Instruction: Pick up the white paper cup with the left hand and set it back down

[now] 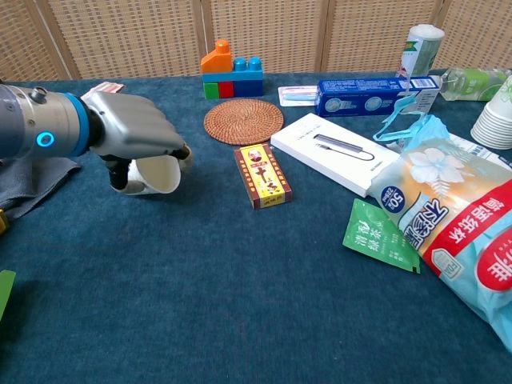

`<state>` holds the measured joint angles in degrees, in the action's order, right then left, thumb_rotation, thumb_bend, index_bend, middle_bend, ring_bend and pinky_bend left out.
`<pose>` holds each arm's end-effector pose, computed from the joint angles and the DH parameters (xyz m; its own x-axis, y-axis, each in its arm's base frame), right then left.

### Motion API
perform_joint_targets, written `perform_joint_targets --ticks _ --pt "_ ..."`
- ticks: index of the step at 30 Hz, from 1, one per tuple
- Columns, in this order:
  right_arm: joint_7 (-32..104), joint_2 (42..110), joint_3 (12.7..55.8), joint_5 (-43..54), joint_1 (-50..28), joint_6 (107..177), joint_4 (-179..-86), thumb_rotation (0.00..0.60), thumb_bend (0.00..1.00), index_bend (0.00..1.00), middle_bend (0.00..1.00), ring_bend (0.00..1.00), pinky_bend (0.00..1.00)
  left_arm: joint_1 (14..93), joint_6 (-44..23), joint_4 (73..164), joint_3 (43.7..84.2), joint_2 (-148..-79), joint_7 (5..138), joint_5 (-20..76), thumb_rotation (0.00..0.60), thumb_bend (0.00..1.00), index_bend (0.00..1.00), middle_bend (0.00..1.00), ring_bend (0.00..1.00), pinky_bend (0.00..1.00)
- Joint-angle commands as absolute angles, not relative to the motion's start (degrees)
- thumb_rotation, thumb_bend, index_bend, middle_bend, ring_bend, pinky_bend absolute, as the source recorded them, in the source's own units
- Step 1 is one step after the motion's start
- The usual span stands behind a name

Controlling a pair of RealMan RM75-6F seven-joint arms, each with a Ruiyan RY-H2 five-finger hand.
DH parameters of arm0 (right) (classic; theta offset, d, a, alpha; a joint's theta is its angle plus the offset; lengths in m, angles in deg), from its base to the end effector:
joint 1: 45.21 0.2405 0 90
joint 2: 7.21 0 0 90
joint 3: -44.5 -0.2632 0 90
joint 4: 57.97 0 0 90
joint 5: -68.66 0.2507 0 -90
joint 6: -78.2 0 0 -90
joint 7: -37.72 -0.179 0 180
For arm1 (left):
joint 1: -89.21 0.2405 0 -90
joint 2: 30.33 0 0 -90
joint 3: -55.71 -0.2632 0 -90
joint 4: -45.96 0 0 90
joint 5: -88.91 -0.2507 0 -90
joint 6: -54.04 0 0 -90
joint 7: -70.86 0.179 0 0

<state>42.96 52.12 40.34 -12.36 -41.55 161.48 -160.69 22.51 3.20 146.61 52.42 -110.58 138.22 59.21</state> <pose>-0.3165 -0.2154 0.1365 0.3797 -0.0337 0.9245 -0.9213 0.0765 0.3812 -0.1052 0.3628 -0.0838 0.9553 0.1584 0.2496 0.2915 -0.6452 -0.7062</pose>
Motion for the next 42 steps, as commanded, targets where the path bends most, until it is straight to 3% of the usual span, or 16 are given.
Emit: perform_joint_targets --ticks 1,5,17,28,42 --pt "42.58 52.00 40.37 -12.39 -41.72 161.63 -160.57 0.600 0.45 0.00 0.00 0.00 0.00 20.86 1.93 146.46 51.72 -112.25 138.69 61.63 0.600 0.45 0.05 0.10 0.12 0.27" --pt "42.25 51.88 40.42 -12.55 -41.89 161.83 -160.41 0.600 0.45 0.00 0.00 0.00 0.00 20.61 1.10 145.76 51.53 -113.08 137.17 62.42 0.600 0.45 0.00 0.00 0.00 0.20" --pt "42.28 51.70 40.41 -12.95 -41.82 161.74 -160.86 0.600 0.45 0.00 0.00 0.00 0.00 26.52 1.12 148.41 52.29 -107.97 120.85 52.29 0.600 0.45 0.00 0.00 0.00 0.11" --pt "43.47 51.82 40.48 -13.16 -41.57 161.47 -161.85 0.600 0.45 0.00 0.00 0.00 0.00 36.40 8.68 144.67 53.60 -102.06 94.38 39.31 0.600 0.45 0.00 0.00 0.00 0.09" --pt "44.49 51.84 40.71 -13.58 -41.91 162.15 -163.00 0.600 0.45 0.00 0.00 0.00 0.00 39.32 12.13 137.54 54.53 -103.94 86.10 33.95 0.600 0.45 0.00 0.00 0.00 0.08"
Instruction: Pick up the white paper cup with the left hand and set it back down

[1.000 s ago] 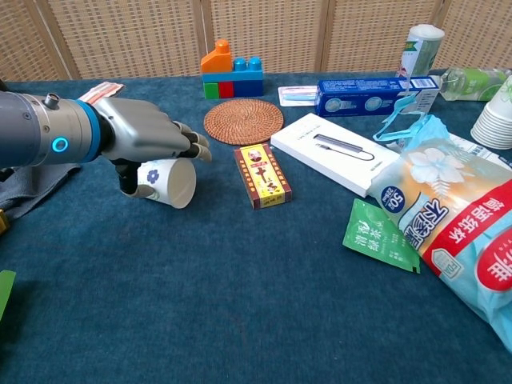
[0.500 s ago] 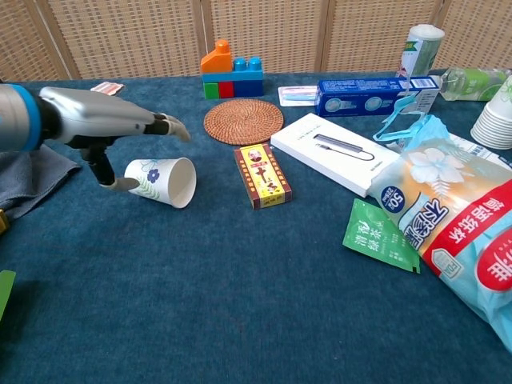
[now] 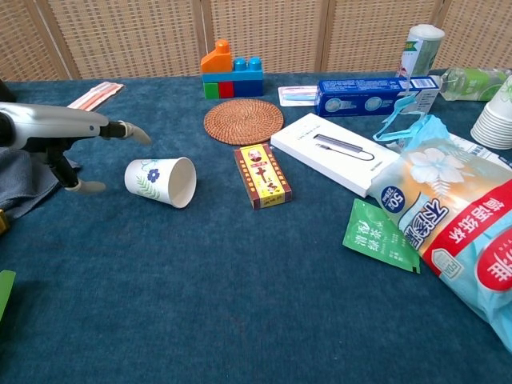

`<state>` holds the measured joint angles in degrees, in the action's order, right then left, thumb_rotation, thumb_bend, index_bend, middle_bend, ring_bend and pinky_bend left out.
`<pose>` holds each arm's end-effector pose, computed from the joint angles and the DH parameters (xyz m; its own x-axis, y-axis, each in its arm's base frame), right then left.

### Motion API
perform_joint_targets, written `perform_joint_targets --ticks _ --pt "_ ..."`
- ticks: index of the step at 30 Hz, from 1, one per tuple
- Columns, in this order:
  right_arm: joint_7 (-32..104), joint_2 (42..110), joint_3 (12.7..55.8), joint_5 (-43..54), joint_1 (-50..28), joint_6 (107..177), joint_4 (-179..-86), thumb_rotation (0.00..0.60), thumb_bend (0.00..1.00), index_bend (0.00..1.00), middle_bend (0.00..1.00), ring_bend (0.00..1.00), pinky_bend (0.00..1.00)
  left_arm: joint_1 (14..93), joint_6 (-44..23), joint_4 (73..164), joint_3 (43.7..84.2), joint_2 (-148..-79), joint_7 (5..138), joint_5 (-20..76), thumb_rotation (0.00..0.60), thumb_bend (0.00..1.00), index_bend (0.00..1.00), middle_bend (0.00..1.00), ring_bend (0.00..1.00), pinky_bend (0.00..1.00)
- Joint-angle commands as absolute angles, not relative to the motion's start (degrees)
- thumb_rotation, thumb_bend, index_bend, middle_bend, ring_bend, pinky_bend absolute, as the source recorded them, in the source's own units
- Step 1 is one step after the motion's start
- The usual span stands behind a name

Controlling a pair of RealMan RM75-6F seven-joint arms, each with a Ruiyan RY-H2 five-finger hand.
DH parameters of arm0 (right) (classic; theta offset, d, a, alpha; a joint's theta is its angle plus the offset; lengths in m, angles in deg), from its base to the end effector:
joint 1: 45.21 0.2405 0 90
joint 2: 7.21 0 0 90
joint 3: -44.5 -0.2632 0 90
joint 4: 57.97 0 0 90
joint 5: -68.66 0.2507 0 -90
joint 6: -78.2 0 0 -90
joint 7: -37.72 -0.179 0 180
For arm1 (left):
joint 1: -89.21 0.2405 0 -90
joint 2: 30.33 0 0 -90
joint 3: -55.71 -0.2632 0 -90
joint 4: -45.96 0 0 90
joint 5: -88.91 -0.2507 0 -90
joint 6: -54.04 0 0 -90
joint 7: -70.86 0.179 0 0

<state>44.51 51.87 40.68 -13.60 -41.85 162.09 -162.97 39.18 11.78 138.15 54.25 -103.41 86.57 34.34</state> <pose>-0.3046 -0.2120 0.1335 0.3754 -0.0331 0.9263 -0.9245 0.0575 0.3767 -0.2005 0.3766 -0.0380 0.5602 0.5048 0.6568 0.8274 -0.3787 -0.4147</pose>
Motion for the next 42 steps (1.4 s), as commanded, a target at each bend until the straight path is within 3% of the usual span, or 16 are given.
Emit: perform_joint_targets --ticks 1,11,16,21,26,31,42 --pt "44.49 51.80 40.73 -13.56 -41.99 162.22 -163.03 0.600 0.45 0.00 0.00 0.00 0.00 39.35 12.28 137.19 54.67 -104.27 85.87 33.74 0.600 0.45 0.00 0.00 0.00 0.08" --pt "44.00 51.68 40.76 -13.45 -42.32 162.51 -163.02 0.600 0.45 0.00 0.00 0.00 0.00 39.11 13.31 134.47 55.44 -106.97 85.76 33.80 0.600 0.45 0.02 0.00 0.00 0.09" --pt "43.72 51.64 40.80 -13.51 -42.42 162.56 -163.07 0.600 0.45 0.00 0.00 0.00 0.00 39.04 12.58 132.70 55.95 -109.32 86.50 33.47 0.600 0.45 0.13 0.00 0.00 0.12" --pt "42.96 51.51 40.88 -13.61 -42.75 162.91 -163.02 0.600 0.45 0.00 0.00 0.00 0.00 38.82 11.45 131.53 56.16 -111.03 88.51 33.91 0.600 0.45 0.24 0.07 0.01 0.15" --pt "42.23 51.42 40.94 -13.82 -43.00 163.18 -162.78 0.600 0.45 0.00 0.00 0.00 0.00 39.02 8.76 130.49 56.07 -112.80 91.94 34.10 0.600 0.45 0.31 0.16 0.09 0.21" --pt "41.77 51.39 40.97 -14.08 -43.09 163.27 -162.57 0.600 0.45 0.00 0.00 0.00 0.00 38.92 5.81 131.70 56.51 -111.73 95.48 33.34 0.600 0.45 0.33 0.22 0.15 0.24" --pt "40.62 51.72 40.94 -14.46 -42.86 162.85 -161.69 0.600 0.45 0.00 0.00 0.00 0.00 37.31 -2.43 135.87 54.39 -107.30 114.33 27.60 0.600 0.45 0.35 0.22 0.14 0.21"
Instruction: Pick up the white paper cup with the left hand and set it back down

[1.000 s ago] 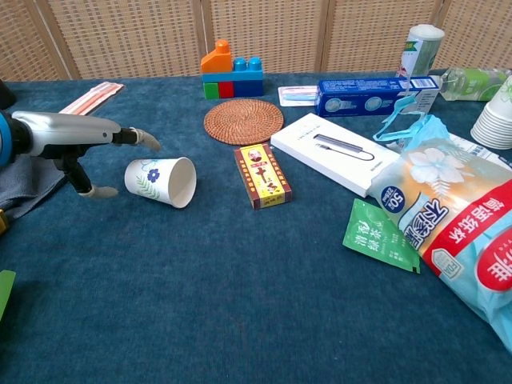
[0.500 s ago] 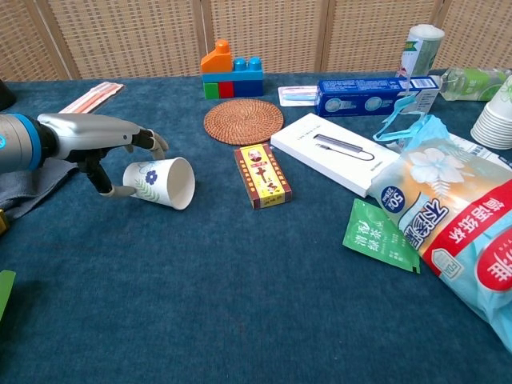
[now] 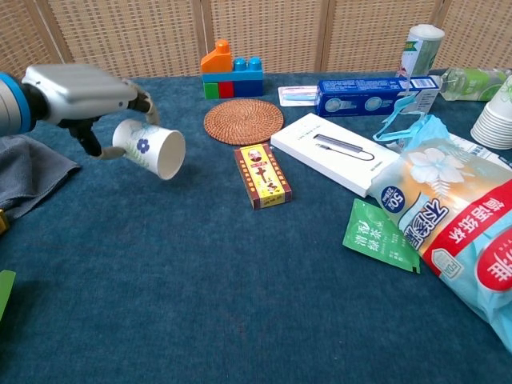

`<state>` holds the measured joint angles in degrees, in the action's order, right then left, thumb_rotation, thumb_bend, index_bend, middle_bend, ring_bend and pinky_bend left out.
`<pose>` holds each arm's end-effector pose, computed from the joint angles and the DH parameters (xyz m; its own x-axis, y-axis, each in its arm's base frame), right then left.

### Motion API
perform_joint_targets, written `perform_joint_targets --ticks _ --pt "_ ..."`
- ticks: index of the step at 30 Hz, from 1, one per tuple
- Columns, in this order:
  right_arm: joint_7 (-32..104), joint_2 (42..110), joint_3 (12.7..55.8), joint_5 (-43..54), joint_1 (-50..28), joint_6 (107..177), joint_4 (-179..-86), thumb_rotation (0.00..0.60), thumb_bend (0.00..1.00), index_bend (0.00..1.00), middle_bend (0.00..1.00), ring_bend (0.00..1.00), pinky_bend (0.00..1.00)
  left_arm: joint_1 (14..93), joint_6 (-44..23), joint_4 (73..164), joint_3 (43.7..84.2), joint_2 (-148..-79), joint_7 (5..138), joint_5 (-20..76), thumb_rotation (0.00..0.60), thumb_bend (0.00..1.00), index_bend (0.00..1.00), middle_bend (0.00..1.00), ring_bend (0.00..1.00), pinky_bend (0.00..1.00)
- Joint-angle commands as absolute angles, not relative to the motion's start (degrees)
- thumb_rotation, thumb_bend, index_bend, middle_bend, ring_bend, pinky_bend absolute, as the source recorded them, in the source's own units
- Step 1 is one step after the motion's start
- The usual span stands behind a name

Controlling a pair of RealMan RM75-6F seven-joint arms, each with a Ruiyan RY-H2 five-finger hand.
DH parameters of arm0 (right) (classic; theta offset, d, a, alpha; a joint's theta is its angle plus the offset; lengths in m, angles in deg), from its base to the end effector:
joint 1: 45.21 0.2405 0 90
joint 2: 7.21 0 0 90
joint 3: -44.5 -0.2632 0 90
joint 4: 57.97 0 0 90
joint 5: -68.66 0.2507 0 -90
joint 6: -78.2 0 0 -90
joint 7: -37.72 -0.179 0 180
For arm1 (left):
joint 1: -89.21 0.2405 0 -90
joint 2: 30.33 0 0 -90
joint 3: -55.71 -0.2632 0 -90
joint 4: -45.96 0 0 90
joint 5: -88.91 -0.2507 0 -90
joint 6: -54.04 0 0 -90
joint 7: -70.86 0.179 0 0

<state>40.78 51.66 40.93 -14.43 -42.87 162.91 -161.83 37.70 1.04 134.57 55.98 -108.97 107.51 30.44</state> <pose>-0.3110 -0.2059 0.1376 0.3386 -0.0231 0.9406 -0.9384 0.0652 0.3394 -0.1585 0.3978 -0.0402 0.8081 0.1417 0.5717 0.5543 -0.5112 -0.6568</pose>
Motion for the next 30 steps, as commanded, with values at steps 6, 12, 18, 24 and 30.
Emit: perform_joint_targets --ticks 6,12,18,24,30 --pt "39.92 51.82 40.93 -14.52 -42.83 162.73 -161.12 0.600 0.45 0.00 0.00 0.00 0.00 35.91 -4.02 136.83 52.98 -106.95 125.91 25.70 0.600 0.45 0.35 0.21 0.13 0.19" --pt "39.16 51.88 40.89 -14.49 -42.87 162.68 -160.63 0.600 0.45 0.00 0.00 0.00 0.00 35.39 -4.29 137.30 51.47 -108.02 133.92 24.75 0.600 0.45 0.35 0.19 0.11 0.18" --pt "38.69 51.86 40.88 -14.55 -42.93 162.73 -160.32 0.600 0.45 0.00 0.00 0.00 0.00 35.61 -4.14 137.03 50.51 -108.92 138.28 25.41 0.600 0.45 0.35 0.17 0.08 0.15" --pt "38.61 51.98 40.87 -14.62 -42.85 162.59 -160.27 0.600 0.45 0.00 0.00 0.00 0.00 35.86 -4.55 135.66 49.03 -109.98 142.00 23.23 0.600 0.45 0.35 0.16 0.07 0.15" --pt "38.55 51.98 40.88 -14.71 -42.91 162.71 -160.21 0.600 0.45 0.00 0.00 0.00 0.00 36.07 -5.06 134.20 47.52 -111.68 146.31 19.69 0.600 0.45 0.35 0.13 0.04 0.13"
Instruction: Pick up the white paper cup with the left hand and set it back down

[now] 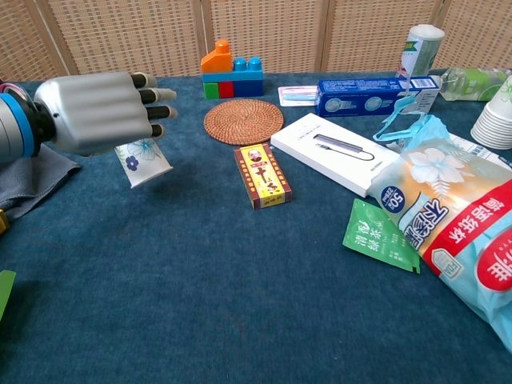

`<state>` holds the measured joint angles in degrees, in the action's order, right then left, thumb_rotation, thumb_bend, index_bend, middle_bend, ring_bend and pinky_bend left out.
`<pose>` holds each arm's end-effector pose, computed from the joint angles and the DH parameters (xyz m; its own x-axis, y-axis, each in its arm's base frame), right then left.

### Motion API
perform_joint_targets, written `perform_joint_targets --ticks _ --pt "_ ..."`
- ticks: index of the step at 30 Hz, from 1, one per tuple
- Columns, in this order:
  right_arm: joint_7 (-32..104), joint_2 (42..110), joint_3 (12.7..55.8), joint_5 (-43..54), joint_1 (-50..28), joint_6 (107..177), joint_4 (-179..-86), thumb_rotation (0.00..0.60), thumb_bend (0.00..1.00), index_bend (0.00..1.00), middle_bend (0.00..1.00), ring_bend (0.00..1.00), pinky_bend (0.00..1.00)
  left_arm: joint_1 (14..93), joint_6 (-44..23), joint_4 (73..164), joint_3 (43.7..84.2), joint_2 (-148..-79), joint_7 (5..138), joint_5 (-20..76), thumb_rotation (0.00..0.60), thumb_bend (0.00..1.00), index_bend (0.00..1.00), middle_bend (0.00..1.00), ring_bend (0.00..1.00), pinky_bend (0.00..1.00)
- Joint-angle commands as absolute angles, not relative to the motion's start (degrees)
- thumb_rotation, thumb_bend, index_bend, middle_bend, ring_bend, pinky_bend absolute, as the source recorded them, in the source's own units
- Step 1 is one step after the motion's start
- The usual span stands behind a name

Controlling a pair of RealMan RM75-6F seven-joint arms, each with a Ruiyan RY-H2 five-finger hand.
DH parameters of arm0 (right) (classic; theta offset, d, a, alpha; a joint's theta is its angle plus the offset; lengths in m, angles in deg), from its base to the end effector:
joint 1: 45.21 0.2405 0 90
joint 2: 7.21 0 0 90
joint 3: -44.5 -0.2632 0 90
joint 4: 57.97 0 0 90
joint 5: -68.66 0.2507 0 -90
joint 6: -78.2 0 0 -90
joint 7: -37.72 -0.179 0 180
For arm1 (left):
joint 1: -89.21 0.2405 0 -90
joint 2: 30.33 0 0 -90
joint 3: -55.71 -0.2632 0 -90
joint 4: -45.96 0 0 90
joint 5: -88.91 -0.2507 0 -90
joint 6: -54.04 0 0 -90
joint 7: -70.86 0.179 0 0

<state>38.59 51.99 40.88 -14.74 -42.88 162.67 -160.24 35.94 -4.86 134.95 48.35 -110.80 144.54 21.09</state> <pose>-0.3165 -0.2065 0.1378 0.3234 -0.0227 0.9460 -0.9439 0.0625 0.3242 -0.1506 0.3639 -0.0579 0.9281 -0.3717 0.0194 -0.1874 -0.5118 -0.8384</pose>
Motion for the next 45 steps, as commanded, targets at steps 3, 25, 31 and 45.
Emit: perform_joint_targets --ticks 3,25,31,45 --pt "38.24 51.89 40.88 -14.70 -43.07 162.91 -160.10 0.600 0.45 0.00 0.00 0.00 0.00 36.46 -5.42 133.88 46.95 -112.46 148.71 18.70 0.600 0.45 0.32 0.11 0.01 0.11" --pt "36.98 51.49 41.05 -15.94 -43.52 163.81 -159.53 0.600 0.45 0.00 0.00 0.00 0.00 42.87 -13.70 143.71 52.06 -109.84 147.51 23.01 0.600 0.45 0.00 0.00 0.00 0.02" --pt "37.18 51.53 40.75 -15.95 -42.87 163.10 -159.33 0.600 0.45 0.00 0.00 0.00 0.00 47.04 -15.98 151.05 54.93 -104.63 133.84 26.51 0.600 0.45 0.00 0.00 0.00 0.02" --pt "41.12 53.13 39.17 -13.62 -40.70 160.91 -158.58 0.600 0.45 0.00 0.00 0.00 0.00 60.55 -21.47 159.93 53.80 -90.22 99.21 19.62 0.600 0.45 0.00 0.00 0.00 0.04"
